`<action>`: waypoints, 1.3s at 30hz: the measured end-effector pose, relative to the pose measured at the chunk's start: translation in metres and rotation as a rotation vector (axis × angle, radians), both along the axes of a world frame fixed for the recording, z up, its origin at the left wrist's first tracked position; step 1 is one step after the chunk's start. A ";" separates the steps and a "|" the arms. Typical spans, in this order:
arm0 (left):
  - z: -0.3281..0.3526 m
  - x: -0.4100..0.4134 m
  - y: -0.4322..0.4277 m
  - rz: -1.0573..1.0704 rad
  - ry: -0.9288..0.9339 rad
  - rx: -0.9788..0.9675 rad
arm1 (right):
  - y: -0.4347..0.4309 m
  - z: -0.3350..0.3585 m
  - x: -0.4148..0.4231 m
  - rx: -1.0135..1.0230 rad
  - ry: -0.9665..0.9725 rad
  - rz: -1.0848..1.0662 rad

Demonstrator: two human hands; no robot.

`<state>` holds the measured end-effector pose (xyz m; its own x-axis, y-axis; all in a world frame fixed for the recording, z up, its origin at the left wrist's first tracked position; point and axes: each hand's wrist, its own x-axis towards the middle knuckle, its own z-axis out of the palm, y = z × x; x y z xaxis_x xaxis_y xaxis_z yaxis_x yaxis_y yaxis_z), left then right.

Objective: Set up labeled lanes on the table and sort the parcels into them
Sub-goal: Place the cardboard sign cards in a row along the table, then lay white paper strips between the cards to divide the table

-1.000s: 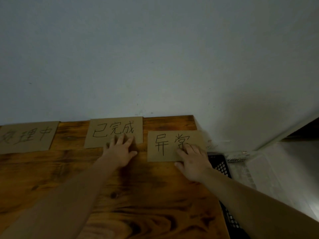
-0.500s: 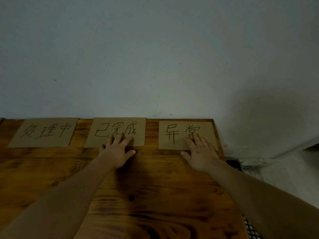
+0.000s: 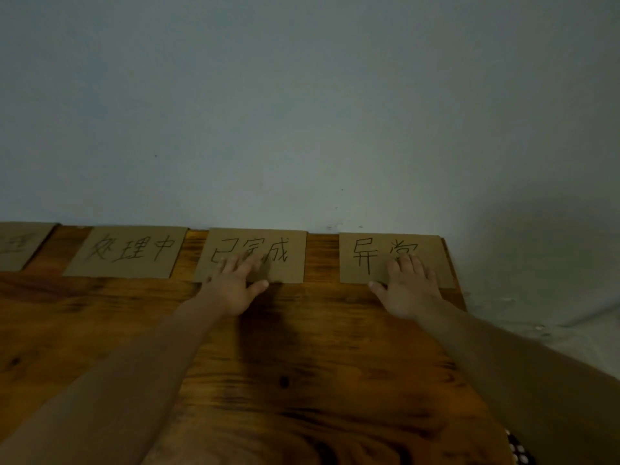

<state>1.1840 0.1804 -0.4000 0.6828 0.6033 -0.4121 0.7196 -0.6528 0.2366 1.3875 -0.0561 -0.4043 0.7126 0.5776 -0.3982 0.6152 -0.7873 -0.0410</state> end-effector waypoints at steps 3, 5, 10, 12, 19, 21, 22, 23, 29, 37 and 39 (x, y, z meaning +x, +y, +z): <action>0.001 -0.029 0.028 0.080 0.025 0.038 | 0.019 0.004 -0.023 0.036 -0.003 0.077; 0.001 -0.046 0.053 0.106 0.066 0.048 | 0.040 0.008 -0.041 0.045 0.025 0.119; -0.003 -0.081 0.109 0.113 0.143 0.091 | 0.103 0.010 -0.092 0.032 0.105 0.222; -0.009 -0.096 0.131 0.118 0.175 0.092 | 0.125 0.004 -0.112 0.025 0.129 0.251; -0.014 -0.124 0.178 0.029 0.189 0.060 | 0.159 -0.005 -0.138 0.024 0.079 0.109; -0.011 -0.128 0.183 0.014 0.179 0.025 | 0.165 0.000 -0.144 -0.002 0.069 0.070; -0.006 -0.131 0.185 0.008 0.163 0.003 | 0.169 0.004 -0.149 0.000 0.061 0.052; 0.001 -0.134 0.187 0.002 0.139 -0.006 | 0.173 0.009 -0.156 0.013 0.050 0.039; 0.064 -0.186 0.208 0.089 0.082 0.011 | 0.205 0.074 -0.192 0.103 0.010 0.086; 0.130 -0.312 0.192 0.265 0.040 0.091 | 0.233 0.153 -0.258 0.213 0.079 0.252; 0.137 -0.354 0.196 0.292 0.058 0.091 | 0.238 0.161 -0.282 0.241 0.100 0.298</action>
